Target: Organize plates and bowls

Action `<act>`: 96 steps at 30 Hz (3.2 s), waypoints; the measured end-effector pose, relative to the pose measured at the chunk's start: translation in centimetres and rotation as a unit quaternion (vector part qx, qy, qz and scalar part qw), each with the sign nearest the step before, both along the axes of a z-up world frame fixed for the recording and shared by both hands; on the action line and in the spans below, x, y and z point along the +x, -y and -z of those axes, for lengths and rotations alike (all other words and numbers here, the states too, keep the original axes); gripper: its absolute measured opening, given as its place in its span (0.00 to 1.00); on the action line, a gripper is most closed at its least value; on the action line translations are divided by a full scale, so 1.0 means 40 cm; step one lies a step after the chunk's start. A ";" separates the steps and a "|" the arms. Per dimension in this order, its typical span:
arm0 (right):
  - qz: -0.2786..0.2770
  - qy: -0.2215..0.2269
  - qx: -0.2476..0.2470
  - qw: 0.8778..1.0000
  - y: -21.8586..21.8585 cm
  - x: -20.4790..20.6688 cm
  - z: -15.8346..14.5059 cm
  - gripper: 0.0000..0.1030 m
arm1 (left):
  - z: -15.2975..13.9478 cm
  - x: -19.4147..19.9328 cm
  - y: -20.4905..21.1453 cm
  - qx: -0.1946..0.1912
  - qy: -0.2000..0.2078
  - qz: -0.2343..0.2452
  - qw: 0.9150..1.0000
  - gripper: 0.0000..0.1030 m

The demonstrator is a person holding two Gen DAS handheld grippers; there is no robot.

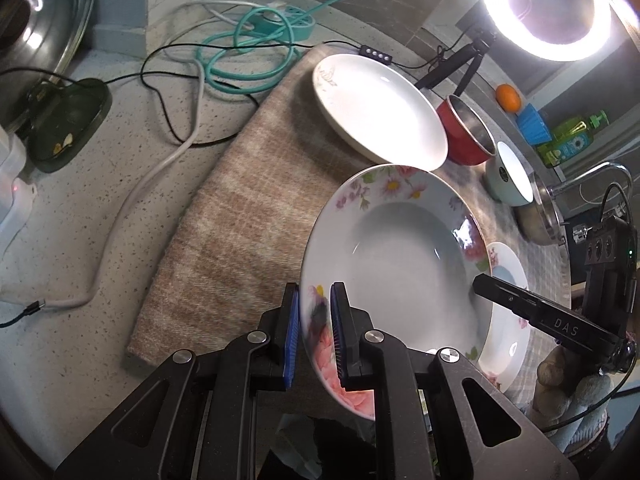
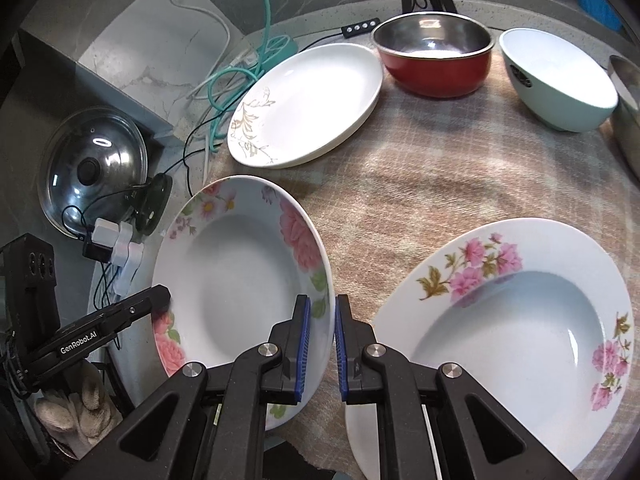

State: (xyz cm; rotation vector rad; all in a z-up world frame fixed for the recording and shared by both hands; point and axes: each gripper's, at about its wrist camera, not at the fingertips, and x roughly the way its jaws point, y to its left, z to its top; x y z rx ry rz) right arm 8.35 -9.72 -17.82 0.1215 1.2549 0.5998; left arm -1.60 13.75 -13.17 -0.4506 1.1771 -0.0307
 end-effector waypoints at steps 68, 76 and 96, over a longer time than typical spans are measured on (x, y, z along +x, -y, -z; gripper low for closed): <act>0.173 -0.020 -0.027 0.984 0.484 -0.059 0.036 0.11 | 0.048 0.096 0.437 0.003 -0.026 0.187 0.982 0.13; 0.174 -0.017 -0.032 0.984 0.482 -0.057 0.033 0.11 | 0.049 0.098 0.439 0.005 -0.026 0.189 0.982 0.13; 0.175 -0.005 -0.048 0.983 0.481 -0.060 0.014 0.14 | 0.046 0.098 0.432 0.000 -0.021 0.191 0.981 0.13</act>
